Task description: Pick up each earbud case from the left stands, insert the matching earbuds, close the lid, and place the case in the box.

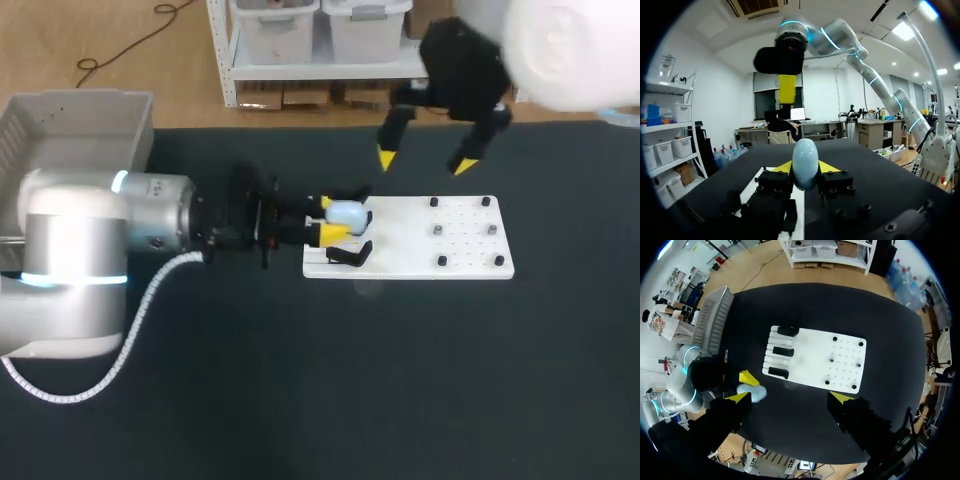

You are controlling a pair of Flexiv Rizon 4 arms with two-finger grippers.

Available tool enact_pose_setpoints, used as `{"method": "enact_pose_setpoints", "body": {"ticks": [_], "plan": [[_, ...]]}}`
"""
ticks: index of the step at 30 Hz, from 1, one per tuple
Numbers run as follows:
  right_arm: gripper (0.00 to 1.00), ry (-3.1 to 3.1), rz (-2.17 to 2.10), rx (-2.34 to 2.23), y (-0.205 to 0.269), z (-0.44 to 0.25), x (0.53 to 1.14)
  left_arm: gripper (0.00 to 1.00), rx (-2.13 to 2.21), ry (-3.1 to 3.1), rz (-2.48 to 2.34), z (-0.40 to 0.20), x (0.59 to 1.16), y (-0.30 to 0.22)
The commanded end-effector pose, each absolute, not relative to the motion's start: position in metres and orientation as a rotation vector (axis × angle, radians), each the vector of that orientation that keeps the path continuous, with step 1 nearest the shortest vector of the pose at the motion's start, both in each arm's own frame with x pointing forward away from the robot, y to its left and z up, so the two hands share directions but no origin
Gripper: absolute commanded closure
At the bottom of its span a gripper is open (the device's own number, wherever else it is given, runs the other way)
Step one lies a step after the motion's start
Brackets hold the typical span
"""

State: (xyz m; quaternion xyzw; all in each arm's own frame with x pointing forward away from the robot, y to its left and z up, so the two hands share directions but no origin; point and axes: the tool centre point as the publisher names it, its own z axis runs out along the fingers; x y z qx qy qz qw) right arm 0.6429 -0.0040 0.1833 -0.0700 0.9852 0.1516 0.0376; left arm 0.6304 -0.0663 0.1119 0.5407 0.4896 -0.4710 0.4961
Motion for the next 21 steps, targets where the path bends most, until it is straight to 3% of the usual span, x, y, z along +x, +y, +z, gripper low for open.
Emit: {"method": "enact_pose_setpoints", "body": {"ticks": [1,14,21], "plan": [[0.00,2.808,0.475,-0.154,-0.018,0.186,0.617,1.00,1.299,1.236,-1.060,0.141,0.622,-0.037],[0.00,2.808,0.475,-0.154,-0.018,0.186,0.617,1.00,1.258,1.352,-0.744,0.226,0.636,0.050],[0.00,2.808,0.475,-0.154,-0.018,0.186,0.617,1.00,1.135,1.517,-0.516,0.233,0.667,0.111]]}}
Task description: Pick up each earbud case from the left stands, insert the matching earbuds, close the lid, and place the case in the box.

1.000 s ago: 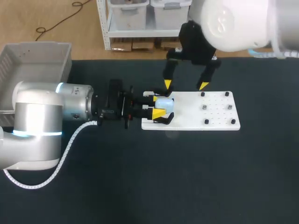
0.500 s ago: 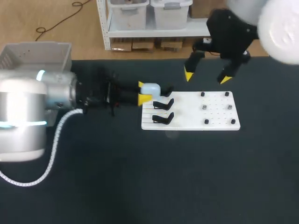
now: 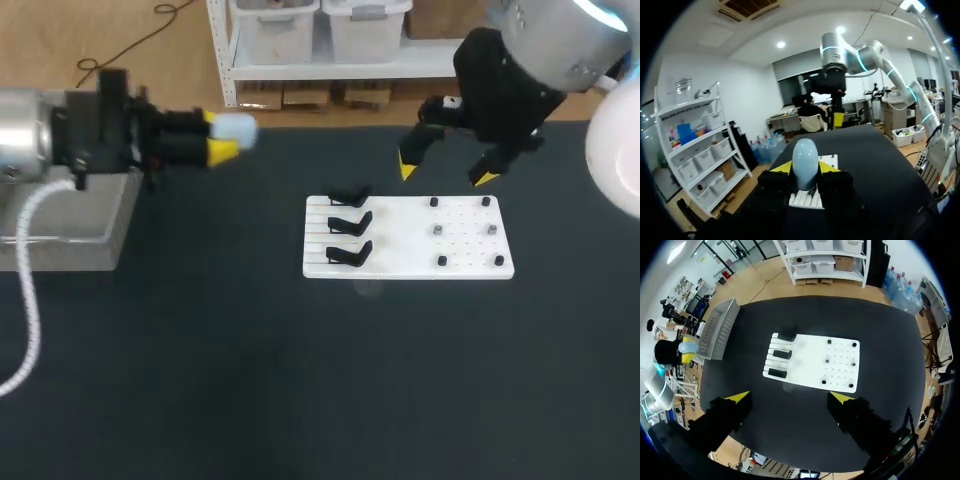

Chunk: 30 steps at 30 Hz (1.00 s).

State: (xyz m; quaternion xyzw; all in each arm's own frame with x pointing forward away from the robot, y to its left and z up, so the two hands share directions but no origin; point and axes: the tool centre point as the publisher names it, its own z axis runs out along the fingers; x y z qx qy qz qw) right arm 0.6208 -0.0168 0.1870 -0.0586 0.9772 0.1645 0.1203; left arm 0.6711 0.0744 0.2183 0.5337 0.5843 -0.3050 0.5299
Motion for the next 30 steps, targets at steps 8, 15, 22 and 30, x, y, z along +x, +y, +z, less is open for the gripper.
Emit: {"method": "enact_pose_setpoints", "body": {"ticks": [8,15,22,30], "plan": [[0.00,2.808,0.475,-0.154,-0.018,0.186,0.617,1.00,0.816,1.743,-0.205,0.201,0.714,0.222],[0.00,2.808,0.475,-0.154,-0.018,0.186,0.617,1.00,0.645,1.870,-0.055,0.173,0.728,0.287],[0.00,2.808,0.475,-0.154,-0.018,0.186,0.617,1.00,0.561,1.927,0.005,0.161,0.748,0.328],[0.00,2.808,0.475,-0.154,-0.018,0.186,0.617,1.00,0.521,1.969,0.017,0.146,0.764,0.349]]}}
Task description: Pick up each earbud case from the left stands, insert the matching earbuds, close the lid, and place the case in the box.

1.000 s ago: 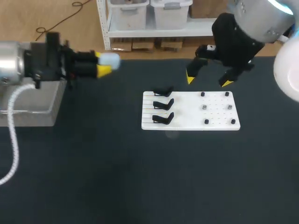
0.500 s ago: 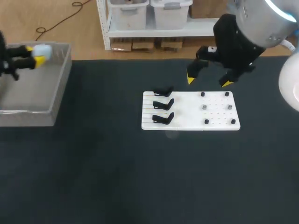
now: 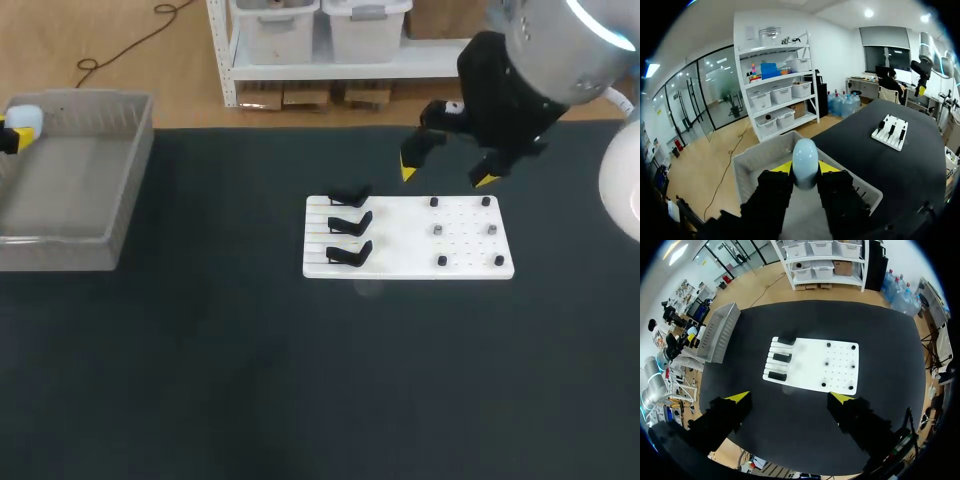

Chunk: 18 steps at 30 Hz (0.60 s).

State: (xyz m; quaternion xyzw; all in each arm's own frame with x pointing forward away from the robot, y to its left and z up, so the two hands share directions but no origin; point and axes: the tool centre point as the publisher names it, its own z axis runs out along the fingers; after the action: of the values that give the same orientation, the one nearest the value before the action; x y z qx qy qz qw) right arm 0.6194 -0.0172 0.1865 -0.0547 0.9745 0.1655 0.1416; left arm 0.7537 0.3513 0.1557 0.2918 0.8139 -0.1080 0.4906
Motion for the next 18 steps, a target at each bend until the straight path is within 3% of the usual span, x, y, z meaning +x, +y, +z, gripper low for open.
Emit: {"method": "enact_pose_setpoints", "body": {"ticks": [1,4,5,6,7,18], "plan": [[0.00,2.808,0.475,-0.154,-0.018,0.186,0.617,1.00,0.513,1.971,0.018,0.144,0.764,0.351],[0.00,2.808,0.475,-0.154,-0.018,0.186,0.617,1.00,0.494,1.975,0.031,0.142,0.762,0.356],[0.00,2.808,0.475,-0.154,-0.018,0.186,0.617,0.83,0.490,1.977,0.035,0.141,0.761,0.357],[0.00,2.808,0.475,-0.154,-0.018,0.186,0.617,0.29,0.490,1.979,0.038,0.140,0.761,0.358],[0.00,2.808,0.475,-0.154,-0.018,0.186,0.617,0.00,0.490,1.979,0.039,0.140,0.761,0.358],[0.00,2.808,0.475,-0.154,-0.018,0.186,0.617,0.00,0.541,1.920,0.035,0.157,0.752,0.345]]}}
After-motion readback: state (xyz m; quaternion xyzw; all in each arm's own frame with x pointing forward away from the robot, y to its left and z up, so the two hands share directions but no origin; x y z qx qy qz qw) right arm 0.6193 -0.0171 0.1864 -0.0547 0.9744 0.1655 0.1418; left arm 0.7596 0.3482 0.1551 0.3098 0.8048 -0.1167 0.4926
